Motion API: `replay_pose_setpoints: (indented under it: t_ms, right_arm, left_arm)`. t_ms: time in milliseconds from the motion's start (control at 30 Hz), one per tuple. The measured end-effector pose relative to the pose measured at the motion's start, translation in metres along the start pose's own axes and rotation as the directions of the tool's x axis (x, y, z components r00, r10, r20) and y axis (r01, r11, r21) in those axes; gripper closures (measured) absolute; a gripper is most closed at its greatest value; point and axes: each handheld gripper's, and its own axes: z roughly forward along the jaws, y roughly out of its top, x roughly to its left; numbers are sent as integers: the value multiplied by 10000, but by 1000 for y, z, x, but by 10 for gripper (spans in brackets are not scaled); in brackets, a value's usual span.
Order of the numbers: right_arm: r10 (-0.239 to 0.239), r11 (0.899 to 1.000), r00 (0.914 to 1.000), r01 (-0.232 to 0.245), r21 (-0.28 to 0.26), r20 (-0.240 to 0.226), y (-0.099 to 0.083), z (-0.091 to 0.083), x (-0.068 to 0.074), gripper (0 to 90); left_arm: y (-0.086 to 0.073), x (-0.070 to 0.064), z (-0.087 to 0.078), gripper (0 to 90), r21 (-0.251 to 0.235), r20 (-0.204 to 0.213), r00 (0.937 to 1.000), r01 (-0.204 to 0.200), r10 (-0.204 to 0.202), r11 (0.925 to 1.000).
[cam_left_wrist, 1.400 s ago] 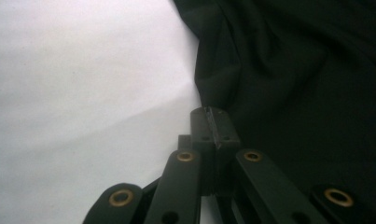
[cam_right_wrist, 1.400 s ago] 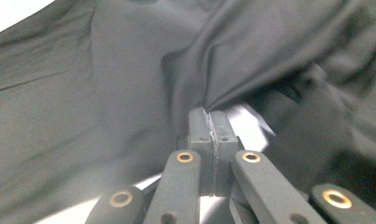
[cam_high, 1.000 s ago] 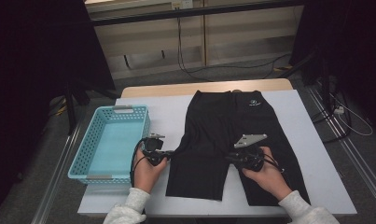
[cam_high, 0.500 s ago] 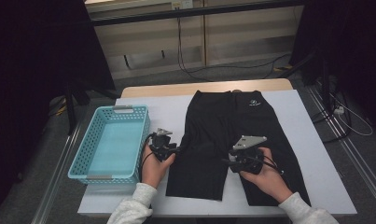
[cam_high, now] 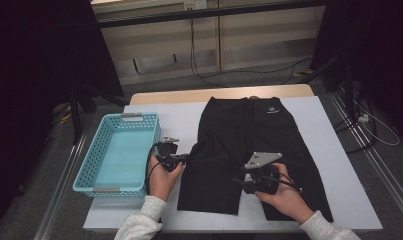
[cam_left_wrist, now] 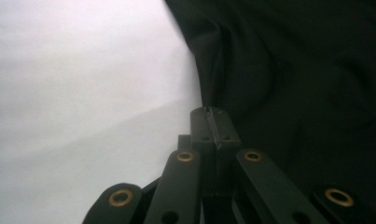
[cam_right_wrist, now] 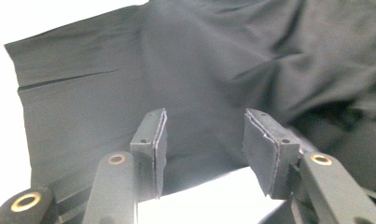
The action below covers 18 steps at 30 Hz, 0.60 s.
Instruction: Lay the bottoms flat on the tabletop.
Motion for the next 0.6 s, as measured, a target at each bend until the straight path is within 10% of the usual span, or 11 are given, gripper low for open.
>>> replay_pose_setpoints:
  t_ms: [133,400,600]
  right_arm:
    - [-376,9992,9970,386,134,-677,0,8,14,505]
    - [-899,9938,9893,966,541,-1152,-6,24,22,503]
    - [-879,9936,9866,967,591,-1374,-7,21,19,818]
  left_arm:
    - [-2,-1,4,874,29,-146,9996,-222,223,9997]
    - [-1,2,6,376,-533,-185,9982,-573,564,9969]
    - [-4,2,7,349,-400,-224,9977,-650,642,9971]
